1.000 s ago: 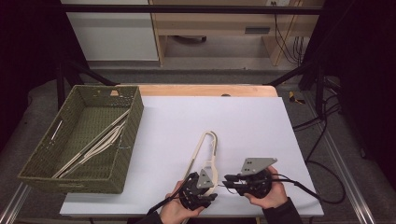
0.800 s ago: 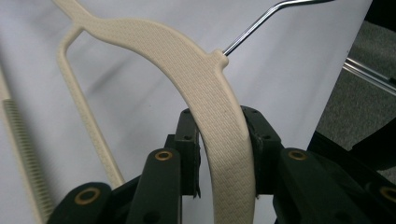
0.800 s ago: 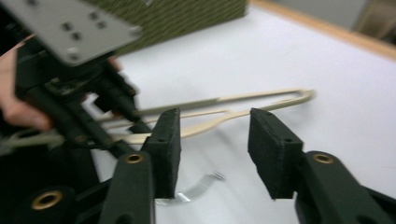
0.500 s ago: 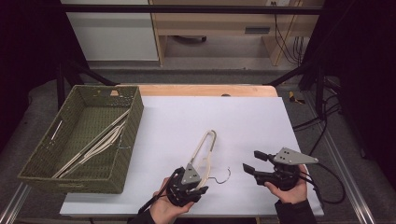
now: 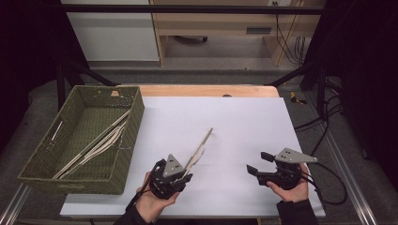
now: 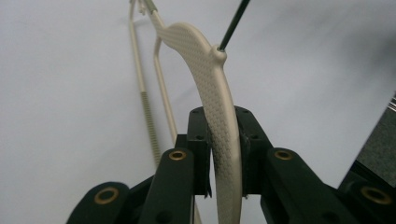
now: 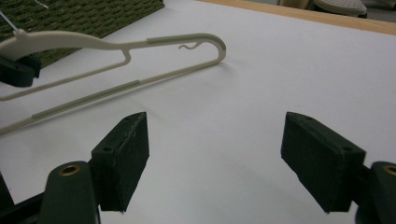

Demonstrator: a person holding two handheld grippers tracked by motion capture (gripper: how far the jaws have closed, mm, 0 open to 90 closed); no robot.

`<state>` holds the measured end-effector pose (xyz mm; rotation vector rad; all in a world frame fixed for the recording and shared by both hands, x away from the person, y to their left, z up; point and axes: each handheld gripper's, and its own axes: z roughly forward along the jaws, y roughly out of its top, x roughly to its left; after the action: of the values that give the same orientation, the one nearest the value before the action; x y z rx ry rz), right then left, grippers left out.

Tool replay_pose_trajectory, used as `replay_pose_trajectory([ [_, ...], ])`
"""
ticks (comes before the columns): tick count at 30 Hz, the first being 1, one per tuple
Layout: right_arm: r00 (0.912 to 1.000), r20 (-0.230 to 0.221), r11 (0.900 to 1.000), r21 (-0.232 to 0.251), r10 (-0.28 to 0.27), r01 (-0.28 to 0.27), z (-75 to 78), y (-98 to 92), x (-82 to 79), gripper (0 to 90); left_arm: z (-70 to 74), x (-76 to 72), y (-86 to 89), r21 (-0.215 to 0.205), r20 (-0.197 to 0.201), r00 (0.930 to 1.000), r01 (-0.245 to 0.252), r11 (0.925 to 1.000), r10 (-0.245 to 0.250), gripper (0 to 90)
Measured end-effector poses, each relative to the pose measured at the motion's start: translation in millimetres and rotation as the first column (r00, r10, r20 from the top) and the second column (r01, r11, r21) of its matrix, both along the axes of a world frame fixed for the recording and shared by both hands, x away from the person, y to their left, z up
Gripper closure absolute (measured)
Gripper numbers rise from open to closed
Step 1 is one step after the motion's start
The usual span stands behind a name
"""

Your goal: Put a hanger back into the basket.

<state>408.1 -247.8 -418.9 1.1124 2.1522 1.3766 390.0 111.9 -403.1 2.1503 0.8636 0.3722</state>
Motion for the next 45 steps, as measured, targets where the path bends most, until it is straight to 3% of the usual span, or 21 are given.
replay_pose_trajectory([
  [9, 0.9999, -0.011, 1.0, -0.001, -0.014, 0.014, -1.2, -2.7, 0.4, 21.5, 4.6, 15.0, 26.5, -0.008, 0.001, 0.9947, -0.103, 0.9947, 0.103, 82.3],
  [12, 0.9998, -0.003, 1.0, 0.004, -0.017, 0.017, -0.7, -3.2, 0.4, 21.5, 5.9, 18.1, 33.3, -0.044, -0.02, 0.9951, -0.098, 0.9942, 0.097, 85.3],
  [14, 0.9998, -0.001, 1.0, 0.004, -0.019, 0.019, -0.5, -3.8, 0.3, 21.5, 8.4, 17.3, 35.1, -0.053, -0.015, 0.9951, -0.099, 0.9937, 0.098, 85.3],
  [16, 0.9998, -0.003, 1.0, 0.005, -0.022, 0.022, -0.1, -4.4, 0.0, 21.4, 13.5, 15.1, 36.6, -0.057, 0.016, 0.995, -0.098, 0.9936, 0.099, 85.3],
  [21, 0.9997, 0.0, 1.0, 0.011, -0.024, 0.024, 1.3, -6.1, -0.5, 20.6, 36.7, 8.7, 46.1, -0.14, 0.068, 0.9961, -0.046, 0.9891, 0.056, 85.4],
  [25, 0.9995, 0.008, 0.999, 0.014, -0.032, 0.032, 2.7, -8.0, -0.9, 19.9, 59.3, 4.6, 53.9, -0.177, 0.13, 0.9906, -0.02, 0.984, 0.044, 85.4],
  [28, 0.9993, 0.012, 0.999, 0.014, -0.035, 0.035, 3.9, -10.1, -1.2, 19.3, 76.0, 3.3, 58.8, -0.169, 0.165, 0.9858, -0.002, 0.9856, 0.03, 85.4],
  [32, 0.9987, 0.02, 0.999, 0.026, -0.047, 0.046, 5.4, -11.6, -2.0, 18.8, 101.6, 1.8, 64.8, -0.14, 0.226, 0.9741, 0.029, 0.9897, 0.003, 85.4],
  [38, 0.9983, 0.029, 0.998, 0.026, -0.051, 0.05, 6.4, -15.1, -2.4, 17.9, 133.3, 11.9, 79.3, -0.146, 0.243, 0.9688, 0.086, 0.9856, -0.048, 85.4],
  [45, 0.9974, 0.033, 0.998, 0.029, -0.064, 0.063, 6.5, -16.8, -2.2, 17.0, 161.3, 29.7, 110.5, -0.145, 0.262, 0.9634, 0.098, 0.9845, -0.057, 85.4],
])
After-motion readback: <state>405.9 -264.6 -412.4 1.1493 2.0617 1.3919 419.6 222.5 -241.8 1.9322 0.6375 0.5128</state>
